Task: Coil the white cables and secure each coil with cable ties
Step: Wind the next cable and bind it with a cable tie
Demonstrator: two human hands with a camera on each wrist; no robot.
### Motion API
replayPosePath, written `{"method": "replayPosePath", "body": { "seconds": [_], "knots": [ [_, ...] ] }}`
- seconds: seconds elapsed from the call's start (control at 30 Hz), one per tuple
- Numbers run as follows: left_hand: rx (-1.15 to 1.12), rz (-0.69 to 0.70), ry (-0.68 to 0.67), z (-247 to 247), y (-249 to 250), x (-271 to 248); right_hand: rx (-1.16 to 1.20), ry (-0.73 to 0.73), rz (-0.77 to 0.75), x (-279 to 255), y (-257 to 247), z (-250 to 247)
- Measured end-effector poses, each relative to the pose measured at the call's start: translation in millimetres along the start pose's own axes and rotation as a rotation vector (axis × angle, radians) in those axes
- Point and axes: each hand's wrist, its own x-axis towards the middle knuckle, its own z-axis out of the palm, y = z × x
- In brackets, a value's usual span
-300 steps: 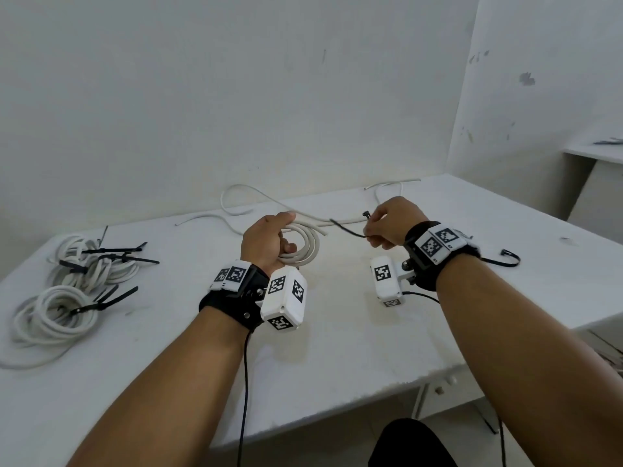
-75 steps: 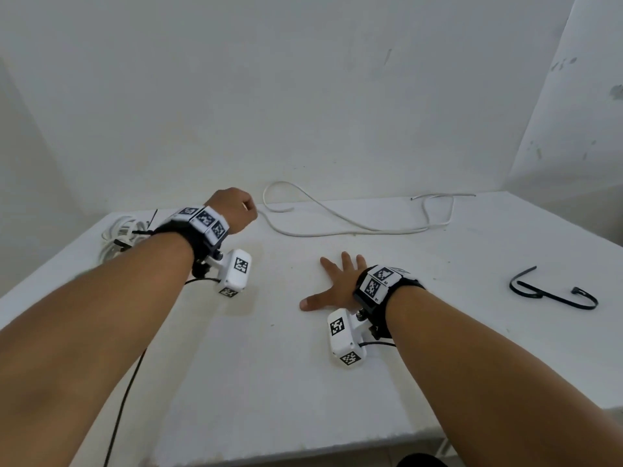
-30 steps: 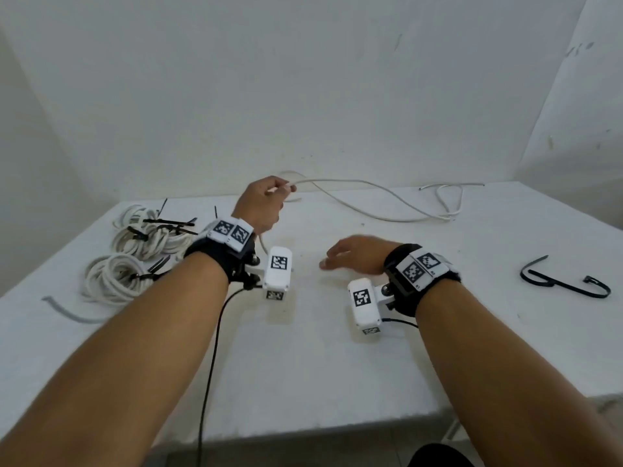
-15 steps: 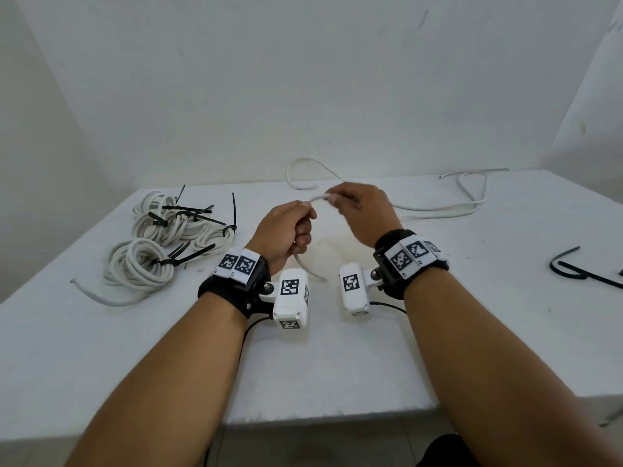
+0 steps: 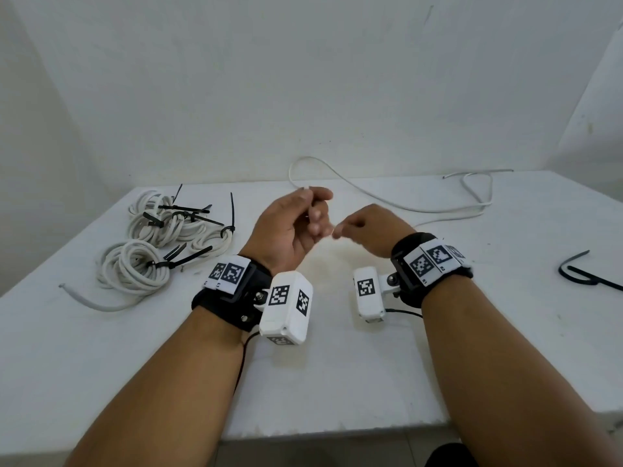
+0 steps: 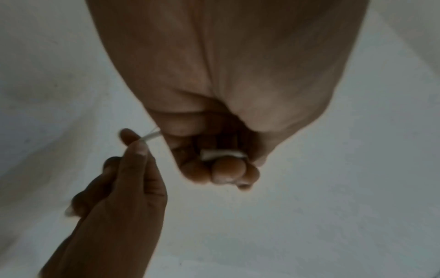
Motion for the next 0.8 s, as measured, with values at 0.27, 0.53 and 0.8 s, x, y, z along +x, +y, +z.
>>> {"method": "replayPosePath", "body": {
  "seconds": [0.27, 0.53, 0.8],
  "knots": [
    [0.504, 0.130, 0.234, -30.8, -17.1, 6.9, -0.144, -0.281, -0.102, -19.5, -33.5, 1.2],
    [1.037, -0.251, -0.134, -17.6, -10.2, -2.7, 0.141, 0.102, -0.249, -21.5, -11.7, -10.9],
    [0.315, -0.229, -0.132, 3.3, -5.5, -10.4, 0.623, 0.276, -0.399, -16.2, -5.3, -12.4]
  ]
}}
